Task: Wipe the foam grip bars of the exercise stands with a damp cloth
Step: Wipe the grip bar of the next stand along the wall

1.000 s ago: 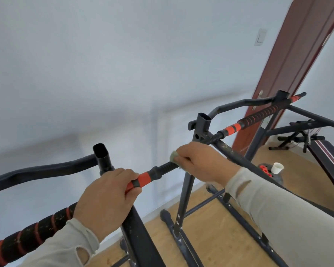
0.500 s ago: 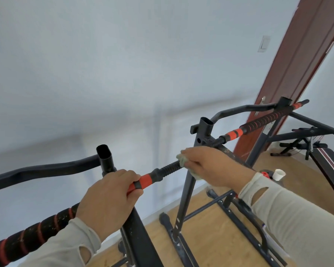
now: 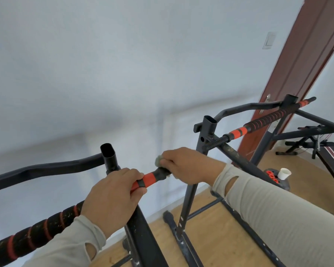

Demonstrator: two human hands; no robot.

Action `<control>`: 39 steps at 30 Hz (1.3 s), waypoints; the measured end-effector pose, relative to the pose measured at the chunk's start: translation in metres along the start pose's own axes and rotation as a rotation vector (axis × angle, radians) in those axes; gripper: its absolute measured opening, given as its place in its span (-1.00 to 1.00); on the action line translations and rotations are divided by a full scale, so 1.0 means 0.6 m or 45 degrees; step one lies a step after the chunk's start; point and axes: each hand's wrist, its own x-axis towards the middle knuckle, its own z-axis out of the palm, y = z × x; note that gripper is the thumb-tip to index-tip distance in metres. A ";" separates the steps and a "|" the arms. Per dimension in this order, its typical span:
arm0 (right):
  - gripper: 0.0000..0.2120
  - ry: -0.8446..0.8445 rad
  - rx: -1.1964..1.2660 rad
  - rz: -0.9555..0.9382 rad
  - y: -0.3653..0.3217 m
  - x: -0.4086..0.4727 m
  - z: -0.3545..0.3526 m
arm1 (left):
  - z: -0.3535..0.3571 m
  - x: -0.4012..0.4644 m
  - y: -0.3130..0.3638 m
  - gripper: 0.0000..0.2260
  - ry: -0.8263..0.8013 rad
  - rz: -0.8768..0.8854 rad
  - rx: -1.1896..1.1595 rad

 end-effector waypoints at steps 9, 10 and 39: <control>-0.75 -0.007 -0.427 0.117 0.039 0.016 -0.051 | 0.003 0.000 -0.003 -0.75 -0.011 -0.017 0.010; -0.74 0.009 -0.339 0.057 0.024 0.017 -0.035 | 0.003 0.000 -0.003 -0.75 -0.014 -0.012 0.008; -0.66 0.897 -0.338 0.011 0.073 -0.080 0.104 | -0.008 0.003 -0.002 -0.79 -0.123 -0.040 0.020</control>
